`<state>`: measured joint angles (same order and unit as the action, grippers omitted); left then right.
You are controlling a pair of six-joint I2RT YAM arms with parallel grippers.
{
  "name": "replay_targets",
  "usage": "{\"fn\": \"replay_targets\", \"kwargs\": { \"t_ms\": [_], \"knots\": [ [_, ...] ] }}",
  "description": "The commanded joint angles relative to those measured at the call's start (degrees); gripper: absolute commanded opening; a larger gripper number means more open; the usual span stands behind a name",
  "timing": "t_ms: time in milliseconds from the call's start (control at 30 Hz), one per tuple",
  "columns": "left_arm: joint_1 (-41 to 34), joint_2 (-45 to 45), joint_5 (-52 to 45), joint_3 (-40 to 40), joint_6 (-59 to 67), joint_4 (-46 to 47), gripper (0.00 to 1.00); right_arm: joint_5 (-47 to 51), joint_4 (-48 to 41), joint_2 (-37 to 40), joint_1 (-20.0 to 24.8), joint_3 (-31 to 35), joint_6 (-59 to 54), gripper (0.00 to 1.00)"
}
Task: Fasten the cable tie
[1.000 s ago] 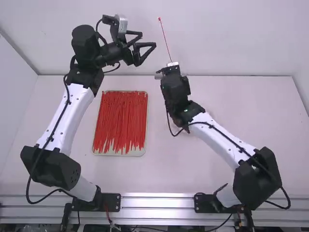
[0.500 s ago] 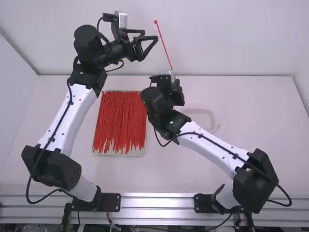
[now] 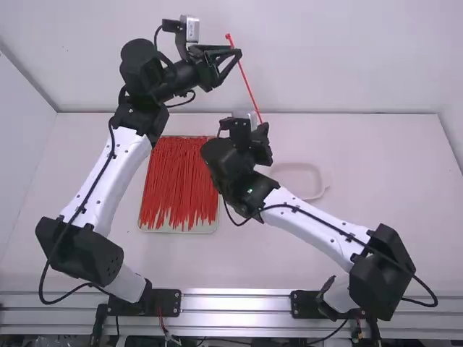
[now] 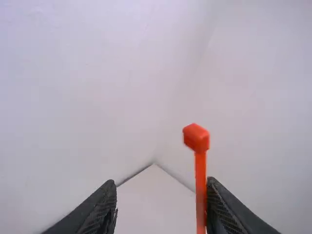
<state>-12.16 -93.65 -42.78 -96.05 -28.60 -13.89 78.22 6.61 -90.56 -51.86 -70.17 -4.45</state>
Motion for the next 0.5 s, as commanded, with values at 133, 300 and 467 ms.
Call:
{"fn": "replay_targets", "kwargs": {
  "t_ms": [133, 300, 467],
  "knots": [
    [0.57, 0.20, 0.22, -1.40, -2.12, -2.89, 0.36, 1.33, 0.76, 1.53, 0.42, -1.66, 1.62, 0.00],
    [0.55, 0.20, 1.70, -1.40, -4.22, -3.63, 0.26, 1.33, 1.09, 1.53, 0.37, -1.66, 1.60, 0.00],
    [0.09, 0.20, 1.88, -1.40, -5.07, -4.44, 0.06, 1.14, 1.07, 1.51, 0.42, -1.66, 1.57, 0.00]
  ]
}}
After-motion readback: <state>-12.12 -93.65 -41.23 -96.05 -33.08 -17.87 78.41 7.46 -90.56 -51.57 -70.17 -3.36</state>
